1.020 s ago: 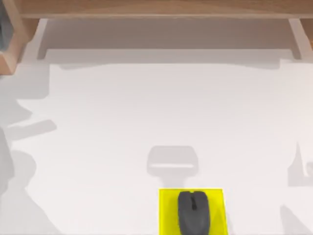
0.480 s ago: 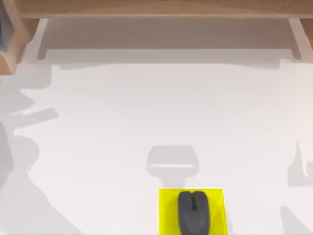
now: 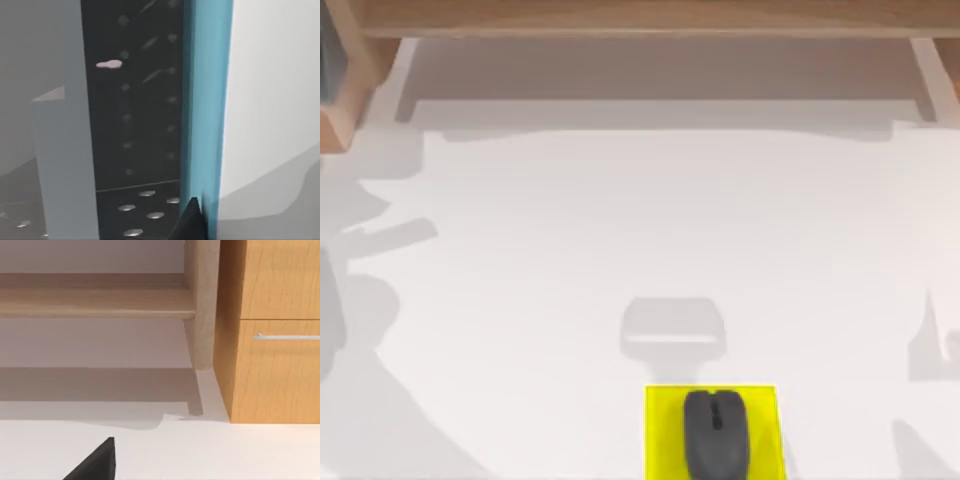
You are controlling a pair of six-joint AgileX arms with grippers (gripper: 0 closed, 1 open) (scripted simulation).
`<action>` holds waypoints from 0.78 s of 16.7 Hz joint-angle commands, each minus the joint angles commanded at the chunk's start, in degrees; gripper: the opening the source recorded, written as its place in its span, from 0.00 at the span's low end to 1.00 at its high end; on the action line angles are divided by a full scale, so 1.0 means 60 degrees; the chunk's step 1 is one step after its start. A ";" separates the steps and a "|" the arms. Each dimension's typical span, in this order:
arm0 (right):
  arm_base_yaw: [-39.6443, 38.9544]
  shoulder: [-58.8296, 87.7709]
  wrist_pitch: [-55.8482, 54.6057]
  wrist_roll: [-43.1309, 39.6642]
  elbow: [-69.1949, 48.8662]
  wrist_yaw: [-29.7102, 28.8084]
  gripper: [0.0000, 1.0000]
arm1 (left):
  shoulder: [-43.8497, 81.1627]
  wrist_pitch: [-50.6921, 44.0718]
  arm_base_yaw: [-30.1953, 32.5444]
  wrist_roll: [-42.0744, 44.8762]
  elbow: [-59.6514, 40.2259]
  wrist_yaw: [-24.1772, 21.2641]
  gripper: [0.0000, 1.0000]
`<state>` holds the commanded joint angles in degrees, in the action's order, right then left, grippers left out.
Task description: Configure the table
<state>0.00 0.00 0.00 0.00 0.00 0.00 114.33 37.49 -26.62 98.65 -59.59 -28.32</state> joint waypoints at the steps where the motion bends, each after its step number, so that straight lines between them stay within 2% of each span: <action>1: 0.0000 0.0000 0.0000 0.0000 0.0000 0.0000 1.00 | 0.0000 0.0000 0.0000 0.0000 0.0000 0.0000 0.30; 10: 0.0000 0.0000 0.0000 0.0000 0.0000 0.0000 1.00 | 0.0000 0.0000 0.0000 0.0000 0.0000 0.0000 0.98; 13: 0.0000 0.0000 0.0000 0.0000 0.0000 0.0000 1.00 | 0.0000 0.0000 0.0000 0.0000 0.0000 0.0000 1.00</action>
<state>0.00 0.00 0.00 0.00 0.00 0.00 114.33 37.49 -26.62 98.65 -59.59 -28.32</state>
